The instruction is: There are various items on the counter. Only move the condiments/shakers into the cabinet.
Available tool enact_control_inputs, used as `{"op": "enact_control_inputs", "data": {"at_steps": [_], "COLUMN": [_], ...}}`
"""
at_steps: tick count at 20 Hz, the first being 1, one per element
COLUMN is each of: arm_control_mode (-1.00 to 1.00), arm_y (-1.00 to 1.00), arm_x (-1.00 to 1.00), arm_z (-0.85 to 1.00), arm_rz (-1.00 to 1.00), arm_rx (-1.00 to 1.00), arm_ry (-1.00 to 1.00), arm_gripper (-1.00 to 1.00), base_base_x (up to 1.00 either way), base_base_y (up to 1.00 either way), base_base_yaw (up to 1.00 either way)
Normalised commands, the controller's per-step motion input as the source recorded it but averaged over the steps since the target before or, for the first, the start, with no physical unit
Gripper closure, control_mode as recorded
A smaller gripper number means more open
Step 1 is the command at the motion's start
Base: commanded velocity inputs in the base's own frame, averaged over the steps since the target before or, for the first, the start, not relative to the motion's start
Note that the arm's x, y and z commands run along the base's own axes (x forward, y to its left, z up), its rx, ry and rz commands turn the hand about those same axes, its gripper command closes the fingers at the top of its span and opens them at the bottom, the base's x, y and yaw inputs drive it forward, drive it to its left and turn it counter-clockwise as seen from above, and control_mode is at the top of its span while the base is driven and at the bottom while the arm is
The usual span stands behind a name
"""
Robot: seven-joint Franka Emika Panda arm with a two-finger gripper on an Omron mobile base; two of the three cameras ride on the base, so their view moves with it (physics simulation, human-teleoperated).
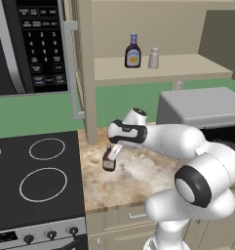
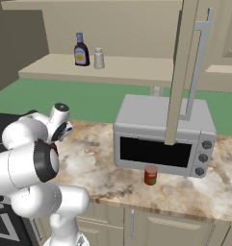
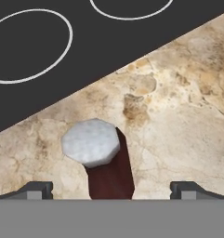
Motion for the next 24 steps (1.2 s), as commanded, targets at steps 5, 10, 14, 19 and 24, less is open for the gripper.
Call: {"op": "enact_control_inputs", "data": {"at_steps": [5, 10, 14, 19, 24], "arm_control_mode": [-1.00, -1.00, -1.00, -1.00, -1.00], "arm_y": [0.05, 0.00, 0.01, 0.14, 0.10], "arm_x": [0.00, 0.00, 0.00, 0.00, 0.00], "arm_z": [-0.02, -0.01, 0.00, 0.00, -0.01], "arm_rz": [0.00, 0.00, 0.00, 0.00, 0.00], "arm_rx": [0.00, 0.01, 0.00, 0.01, 0.03], "arm_ry": [0.00, 0.00, 0.00, 0.00, 0.00], "arm_gripper": [-1.00, -1.00, -1.00, -1.00, -1.00], "base_base_x": [0.00, 0.00, 0.00, 0.00, 0.00], "base_base_y": [0.00, 0.00, 0.00, 0.00, 0.00], "base_base_yaw": [0.00, 0.00, 0.00, 0.00, 0.00]}}
